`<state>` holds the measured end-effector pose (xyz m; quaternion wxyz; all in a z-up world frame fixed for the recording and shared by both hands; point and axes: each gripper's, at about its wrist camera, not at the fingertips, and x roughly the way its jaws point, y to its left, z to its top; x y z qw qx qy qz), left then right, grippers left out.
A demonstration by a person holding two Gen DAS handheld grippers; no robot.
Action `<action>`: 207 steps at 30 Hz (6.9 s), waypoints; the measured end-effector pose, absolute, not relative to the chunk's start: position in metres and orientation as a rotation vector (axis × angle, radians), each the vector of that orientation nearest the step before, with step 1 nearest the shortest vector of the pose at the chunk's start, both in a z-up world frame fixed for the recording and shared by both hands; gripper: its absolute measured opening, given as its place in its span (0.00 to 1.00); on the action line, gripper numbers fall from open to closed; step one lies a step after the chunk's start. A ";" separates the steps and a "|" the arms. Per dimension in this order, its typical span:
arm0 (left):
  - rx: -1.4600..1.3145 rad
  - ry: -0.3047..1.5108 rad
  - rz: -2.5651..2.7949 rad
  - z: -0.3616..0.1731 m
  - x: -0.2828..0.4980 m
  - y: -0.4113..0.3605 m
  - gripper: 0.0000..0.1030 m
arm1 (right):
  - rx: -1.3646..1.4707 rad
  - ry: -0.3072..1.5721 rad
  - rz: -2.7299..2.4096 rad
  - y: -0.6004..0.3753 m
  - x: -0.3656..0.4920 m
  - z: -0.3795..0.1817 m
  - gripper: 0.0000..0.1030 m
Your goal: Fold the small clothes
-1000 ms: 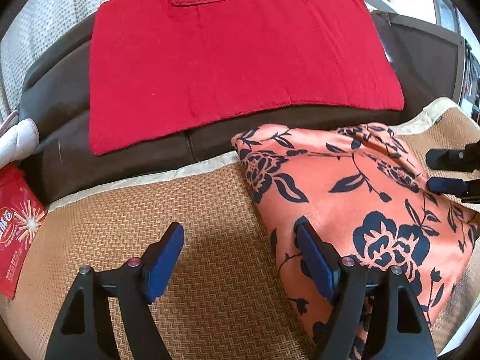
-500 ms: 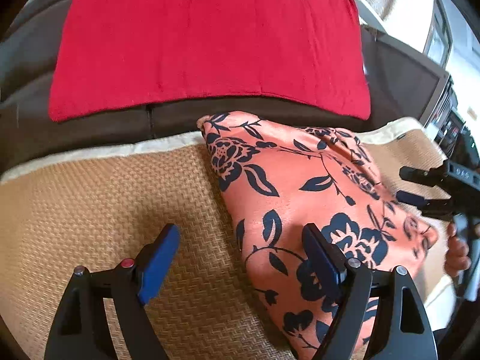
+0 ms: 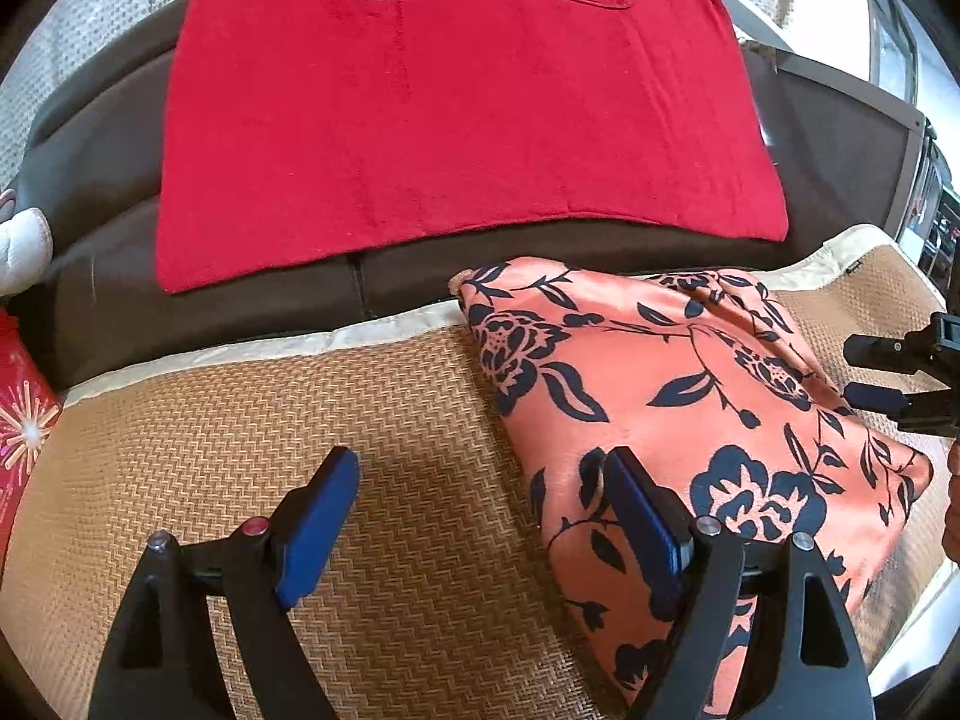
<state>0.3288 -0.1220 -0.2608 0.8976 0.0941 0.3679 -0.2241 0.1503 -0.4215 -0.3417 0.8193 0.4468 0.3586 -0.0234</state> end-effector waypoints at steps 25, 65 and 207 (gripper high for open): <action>0.227 0.759 -0.480 -0.261 0.324 -0.129 0.82 | 0.940 0.781 -0.029 -0.414 0.163 -0.345 0.67; 0.307 0.793 -0.504 -0.279 0.330 -0.116 0.88 | 0.983 1.005 0.128 -0.329 0.361 -0.358 0.65; -0.246 1.103 -0.765 -0.312 0.349 -0.132 0.87 | 0.834 0.892 0.124 -0.270 0.261 -0.362 0.59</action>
